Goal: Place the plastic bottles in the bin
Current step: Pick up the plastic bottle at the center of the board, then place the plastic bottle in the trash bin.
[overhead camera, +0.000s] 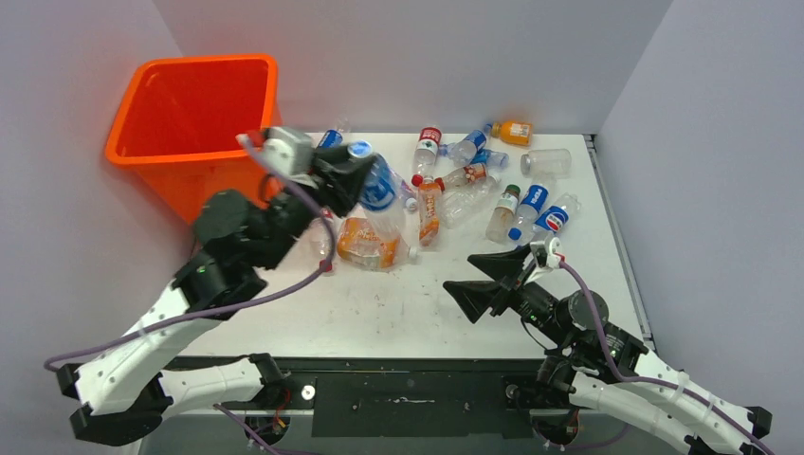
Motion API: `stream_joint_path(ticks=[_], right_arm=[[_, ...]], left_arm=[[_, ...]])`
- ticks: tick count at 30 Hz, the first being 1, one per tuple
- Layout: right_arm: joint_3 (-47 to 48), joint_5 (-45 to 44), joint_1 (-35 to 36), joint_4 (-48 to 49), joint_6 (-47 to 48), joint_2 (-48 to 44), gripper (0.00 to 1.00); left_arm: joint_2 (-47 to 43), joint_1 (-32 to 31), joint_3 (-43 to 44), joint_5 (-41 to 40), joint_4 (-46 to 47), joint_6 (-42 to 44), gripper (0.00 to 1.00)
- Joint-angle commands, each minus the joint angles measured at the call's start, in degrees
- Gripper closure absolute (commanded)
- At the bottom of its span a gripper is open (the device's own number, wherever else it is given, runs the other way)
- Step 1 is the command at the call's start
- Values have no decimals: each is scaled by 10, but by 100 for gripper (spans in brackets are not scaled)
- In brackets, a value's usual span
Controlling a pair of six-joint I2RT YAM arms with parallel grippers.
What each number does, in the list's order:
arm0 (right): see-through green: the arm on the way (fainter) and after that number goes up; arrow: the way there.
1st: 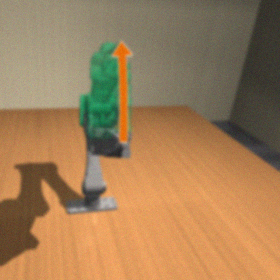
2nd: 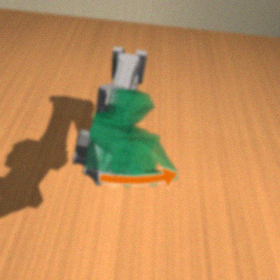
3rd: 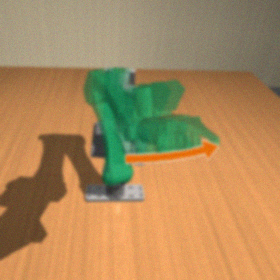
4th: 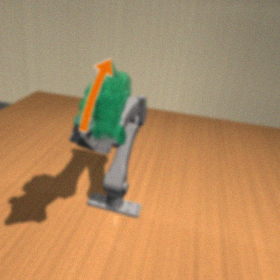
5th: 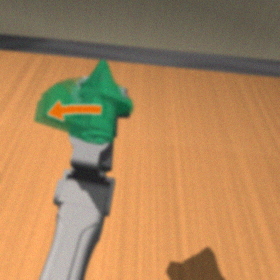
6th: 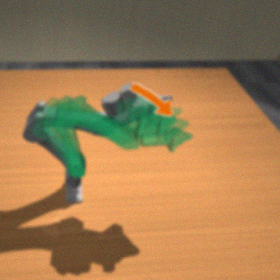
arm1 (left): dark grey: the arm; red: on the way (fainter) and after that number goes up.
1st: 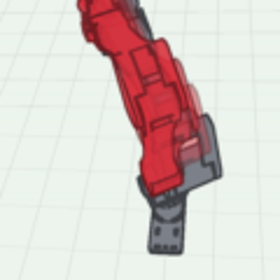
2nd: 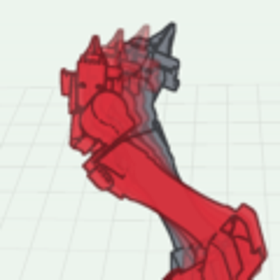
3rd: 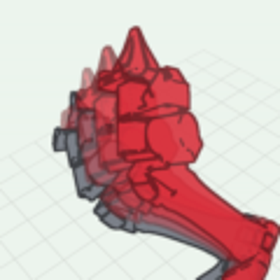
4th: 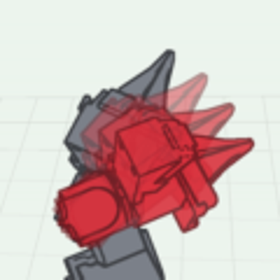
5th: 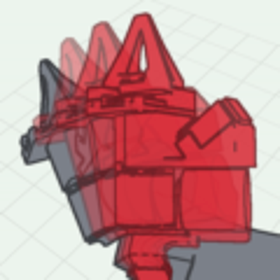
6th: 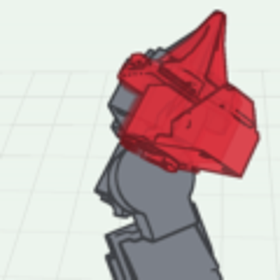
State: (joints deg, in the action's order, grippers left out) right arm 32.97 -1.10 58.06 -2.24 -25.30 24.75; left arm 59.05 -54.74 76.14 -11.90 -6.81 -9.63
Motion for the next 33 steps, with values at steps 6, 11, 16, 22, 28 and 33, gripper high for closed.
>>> stream_joint_path(ticks=[6,11,16,22,28,33], right_arm=[[-40,-64,-3,-6,-21,-31,10],[-53,-70,-2,-4,-37,-29,10],[-49,-67,-3,-8,-34,-15,10],[-55,-55,-3,-7,-30,4,10],[-75,-46,-2,-4,-28,-2,10],[-88,-59,-2,1,-24,-5,10]], left_arm=[[-11,86,151,-281,159,451,100],[67,217,230,-255,203,438,100],[142,294,281,-254,272,417,100],[242,361,279,-258,353,403,100],[317,391,286,-298,429,386,47],[338,323,321,-323,500,471,4]])
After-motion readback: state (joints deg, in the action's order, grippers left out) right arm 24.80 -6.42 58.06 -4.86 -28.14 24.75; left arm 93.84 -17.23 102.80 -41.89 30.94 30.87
